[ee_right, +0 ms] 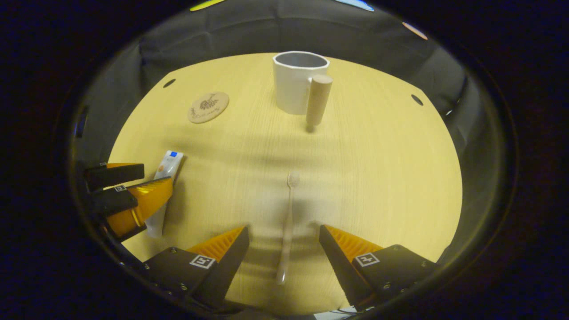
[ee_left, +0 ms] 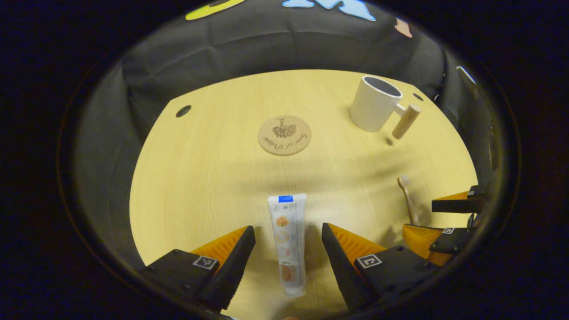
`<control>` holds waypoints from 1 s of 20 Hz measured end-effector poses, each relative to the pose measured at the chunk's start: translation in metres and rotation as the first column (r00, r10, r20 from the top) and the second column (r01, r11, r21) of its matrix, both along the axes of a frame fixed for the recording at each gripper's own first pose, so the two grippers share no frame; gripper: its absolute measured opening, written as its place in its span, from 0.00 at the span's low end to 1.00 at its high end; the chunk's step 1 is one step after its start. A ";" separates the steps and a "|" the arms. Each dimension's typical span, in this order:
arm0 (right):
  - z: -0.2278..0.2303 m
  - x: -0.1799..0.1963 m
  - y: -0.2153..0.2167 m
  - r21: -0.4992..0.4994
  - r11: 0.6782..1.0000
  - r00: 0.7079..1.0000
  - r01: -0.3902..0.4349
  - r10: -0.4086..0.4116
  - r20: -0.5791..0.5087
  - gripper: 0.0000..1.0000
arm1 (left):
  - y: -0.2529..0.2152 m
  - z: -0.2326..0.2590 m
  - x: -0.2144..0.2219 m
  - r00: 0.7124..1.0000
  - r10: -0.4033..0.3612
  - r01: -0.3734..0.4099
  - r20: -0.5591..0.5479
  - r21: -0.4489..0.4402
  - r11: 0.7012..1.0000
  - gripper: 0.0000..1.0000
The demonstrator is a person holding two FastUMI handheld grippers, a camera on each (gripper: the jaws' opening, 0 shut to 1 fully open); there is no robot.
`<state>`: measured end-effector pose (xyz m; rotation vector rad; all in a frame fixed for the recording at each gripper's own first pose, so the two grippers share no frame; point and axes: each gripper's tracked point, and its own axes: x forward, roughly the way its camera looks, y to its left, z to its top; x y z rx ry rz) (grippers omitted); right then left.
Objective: Put the toothbrush and toothpaste on the desktop into the cup, then pick up the cup and place it on the coaster on the desktop.
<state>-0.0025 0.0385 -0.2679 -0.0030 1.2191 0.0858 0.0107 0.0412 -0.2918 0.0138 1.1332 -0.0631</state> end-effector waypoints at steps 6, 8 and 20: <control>-0.020 -0.005 0.004 0.003 1.000 0.995 -0.006 0.006 -0.101 0.92 | 0.002 -0.018 -0.010 0.996 0.022 -0.024 -0.083 -0.015 1.000 0.97; -0.022 -0.007 0.005 0.001 1.000 0.992 -0.007 0.007 -0.124 0.75 | 0.000 -0.025 -0.013 0.994 0.032 -0.035 -0.103 -0.025 0.999 1.00; -0.022 -0.010 0.004 0.045 0.998 0.982 0.043 -0.034 -0.187 0.09 | -0.002 -0.028 -0.013 0.992 -0.003 0.001 -0.123 -0.014 1.000 0.47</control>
